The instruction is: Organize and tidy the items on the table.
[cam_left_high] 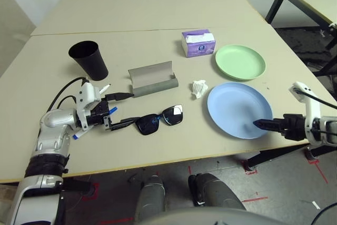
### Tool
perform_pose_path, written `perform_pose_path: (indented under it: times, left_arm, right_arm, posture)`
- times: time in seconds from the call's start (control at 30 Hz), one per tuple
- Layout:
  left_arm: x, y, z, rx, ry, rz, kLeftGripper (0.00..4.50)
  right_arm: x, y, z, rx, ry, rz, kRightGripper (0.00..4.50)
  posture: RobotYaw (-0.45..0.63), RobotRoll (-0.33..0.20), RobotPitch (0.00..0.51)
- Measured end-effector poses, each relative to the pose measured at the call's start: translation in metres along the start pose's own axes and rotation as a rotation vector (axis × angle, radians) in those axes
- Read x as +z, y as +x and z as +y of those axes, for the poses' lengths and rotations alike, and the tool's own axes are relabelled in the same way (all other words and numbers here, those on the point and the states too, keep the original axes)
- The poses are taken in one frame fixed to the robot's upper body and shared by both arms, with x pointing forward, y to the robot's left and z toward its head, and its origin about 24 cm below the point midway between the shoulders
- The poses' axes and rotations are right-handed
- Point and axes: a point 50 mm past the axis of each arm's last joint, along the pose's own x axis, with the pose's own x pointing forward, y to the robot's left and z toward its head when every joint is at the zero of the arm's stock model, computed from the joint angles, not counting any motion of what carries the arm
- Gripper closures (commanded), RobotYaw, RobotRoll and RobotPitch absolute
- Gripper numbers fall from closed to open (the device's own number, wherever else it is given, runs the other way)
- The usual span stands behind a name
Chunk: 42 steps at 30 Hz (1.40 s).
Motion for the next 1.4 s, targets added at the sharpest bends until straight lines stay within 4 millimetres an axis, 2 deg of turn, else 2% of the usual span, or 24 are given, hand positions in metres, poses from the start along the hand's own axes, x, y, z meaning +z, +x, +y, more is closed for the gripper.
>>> perform_pose_path:
  times: [0.13, 0.43, 0.6, 0.73, 0.87, 1.17, 1.3, 1.4]
  left_arm:
    - [0.0, 0.001, -0.001, -0.005, 0.003, 0.0, 0.0]
    - [-0.003, 0.007, -0.004, -0.015, -0.001, -0.008, 0.0]
    - [-0.005, 0.01, -0.006, -0.027, -0.003, -0.007, 0.0]
    - [-0.007, 0.011, -0.007, -0.027, -0.007, -0.006, 0.0]
    - [-0.007, 0.012, -0.006, -0.025, -0.004, -0.007, 0.0]
    - [-0.011, 0.014, -0.009, -0.014, -0.006, -0.011, 0.0]
    - [-0.013, 0.013, -0.012, -0.006, -0.01, -0.009, 0.0]
    - [-0.016, 0.011, -0.016, -0.003, -0.019, -0.004, 0.0]
  right_arm:
    - [0.001, -0.001, 0.0, 0.005, -0.009, -0.008, 4.46]
    - [0.006, -0.005, 0.001, 0.032, -0.023, -0.028, 4.46]
    - [0.016, -0.011, -0.003, 0.032, 0.011, -0.022, 4.46]
    - [0.05, -0.029, -0.008, -0.007, 0.015, -0.075, 4.46]
    - [0.087, -0.042, -0.002, 0.018, 0.005, -0.134, 4.46]
    - [0.152, -0.033, 0.005, 0.047, 0.056, -0.176, 4.46]
    - [0.173, -0.024, -0.007, -0.026, 0.094, -0.242, 4.46]
    - [0.177, -0.019, -0.019, -0.103, 0.126, -0.277, 4.46]
  posture:
    - [-0.08, 0.0, 0.119]
    - [-0.09, 0.0, 0.128]
    - [-0.1, 0.0, 0.13]
    - [-0.09, 0.0, 0.129]
    - [-0.08, 0.0, 0.132]
    - [-0.06, 0.0, 0.14]
    - [-0.05, 0.0, 0.143]
    - [-0.03, 0.0, 0.151]
